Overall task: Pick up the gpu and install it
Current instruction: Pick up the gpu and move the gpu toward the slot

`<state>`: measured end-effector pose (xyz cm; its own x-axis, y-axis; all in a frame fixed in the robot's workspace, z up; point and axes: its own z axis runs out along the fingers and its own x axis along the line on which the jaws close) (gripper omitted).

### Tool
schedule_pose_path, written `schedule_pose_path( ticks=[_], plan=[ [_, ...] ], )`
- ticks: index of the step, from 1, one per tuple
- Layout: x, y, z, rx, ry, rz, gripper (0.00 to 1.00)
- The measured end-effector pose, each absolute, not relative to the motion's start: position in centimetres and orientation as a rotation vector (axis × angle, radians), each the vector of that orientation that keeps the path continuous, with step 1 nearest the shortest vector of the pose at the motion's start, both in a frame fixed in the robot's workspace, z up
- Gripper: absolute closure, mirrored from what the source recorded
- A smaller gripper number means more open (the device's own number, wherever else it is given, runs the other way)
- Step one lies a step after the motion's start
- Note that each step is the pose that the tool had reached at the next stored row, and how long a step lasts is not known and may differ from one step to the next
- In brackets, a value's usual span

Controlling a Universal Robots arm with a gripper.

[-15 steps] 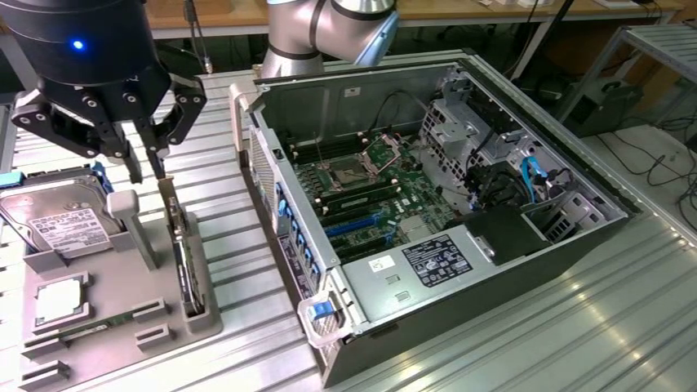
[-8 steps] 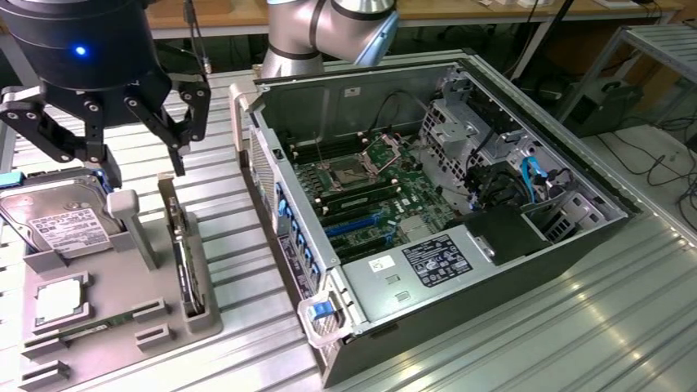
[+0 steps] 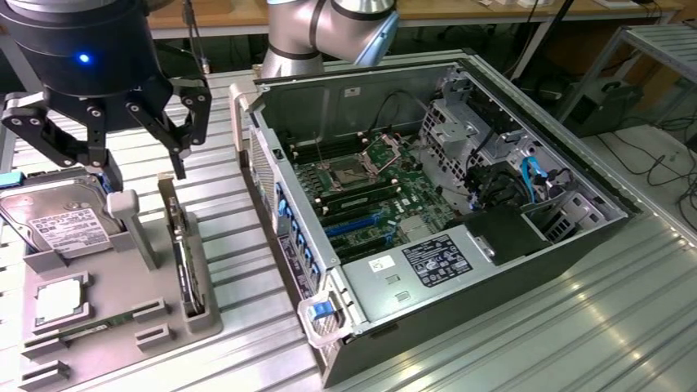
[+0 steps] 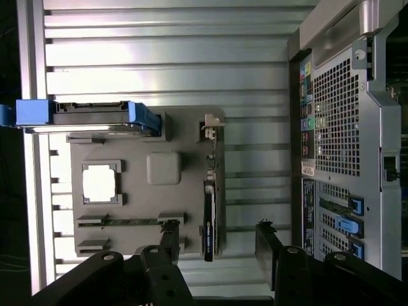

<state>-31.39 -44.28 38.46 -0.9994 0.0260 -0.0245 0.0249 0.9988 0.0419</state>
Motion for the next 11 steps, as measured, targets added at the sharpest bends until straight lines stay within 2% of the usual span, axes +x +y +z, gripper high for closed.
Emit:
schedule_pose_path(
  ticks=[11],
  plan=[
    [-31.38, -44.28, 37.74, 0.039, 3.115, 0.065, 0.4]
  ],
)
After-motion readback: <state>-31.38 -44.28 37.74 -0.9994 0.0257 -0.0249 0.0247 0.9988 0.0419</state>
